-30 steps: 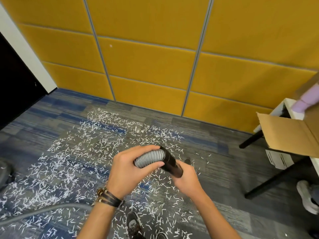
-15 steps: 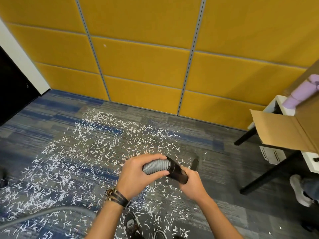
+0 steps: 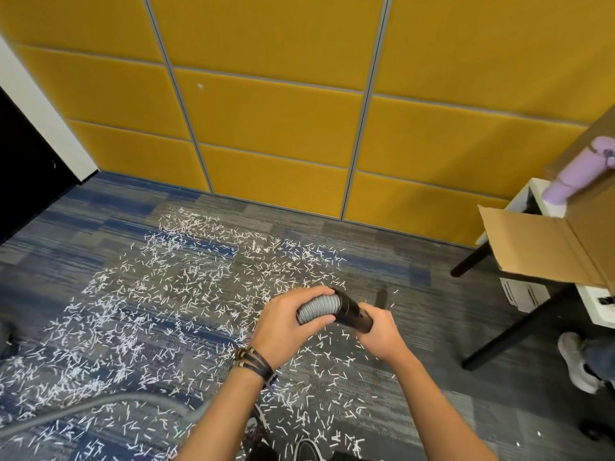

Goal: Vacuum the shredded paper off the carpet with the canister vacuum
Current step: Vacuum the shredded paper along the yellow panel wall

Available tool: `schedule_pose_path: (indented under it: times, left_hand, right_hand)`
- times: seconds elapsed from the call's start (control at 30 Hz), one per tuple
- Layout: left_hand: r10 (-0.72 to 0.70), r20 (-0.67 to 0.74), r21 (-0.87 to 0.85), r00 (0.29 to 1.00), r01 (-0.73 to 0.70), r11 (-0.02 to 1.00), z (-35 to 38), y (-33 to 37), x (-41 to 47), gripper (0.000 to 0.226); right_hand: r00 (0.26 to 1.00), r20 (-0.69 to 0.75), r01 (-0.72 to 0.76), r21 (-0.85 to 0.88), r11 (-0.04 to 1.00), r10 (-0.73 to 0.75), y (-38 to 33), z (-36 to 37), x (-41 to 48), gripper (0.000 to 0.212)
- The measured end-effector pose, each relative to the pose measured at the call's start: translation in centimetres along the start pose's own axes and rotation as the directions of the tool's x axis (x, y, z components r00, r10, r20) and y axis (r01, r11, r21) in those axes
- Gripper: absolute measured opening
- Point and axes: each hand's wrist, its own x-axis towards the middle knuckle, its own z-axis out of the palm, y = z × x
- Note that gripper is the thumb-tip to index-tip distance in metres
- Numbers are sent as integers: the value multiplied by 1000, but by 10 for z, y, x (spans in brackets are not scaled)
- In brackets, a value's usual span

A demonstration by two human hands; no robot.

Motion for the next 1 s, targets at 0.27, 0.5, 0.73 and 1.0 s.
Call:
schedule_pose_path:
  times: [0.27,0.5,0.73,1.0]
  left_hand:
    - [-8,7,-33,1000,8,999,-15,0,-13,45]
    - [32,-88,-97,996,-41,994,-18,20,-15,50]
    - [33,13,-46,999,-32,998,6,14,-6,44]
    - [61,14,-42,998,-60,997,1,20,-22,50]
  right_hand:
    - [1000,5,18,6,1000,-18,-8,7,-22,23]
    - [995,-87,55,7,998,-54,-13,-8,-24,26]
    - [999,-40,-14,0,1000,14,4,-12,-19,28]
    - [1000,11,16,47,999,-16,8,-4,-37,15]
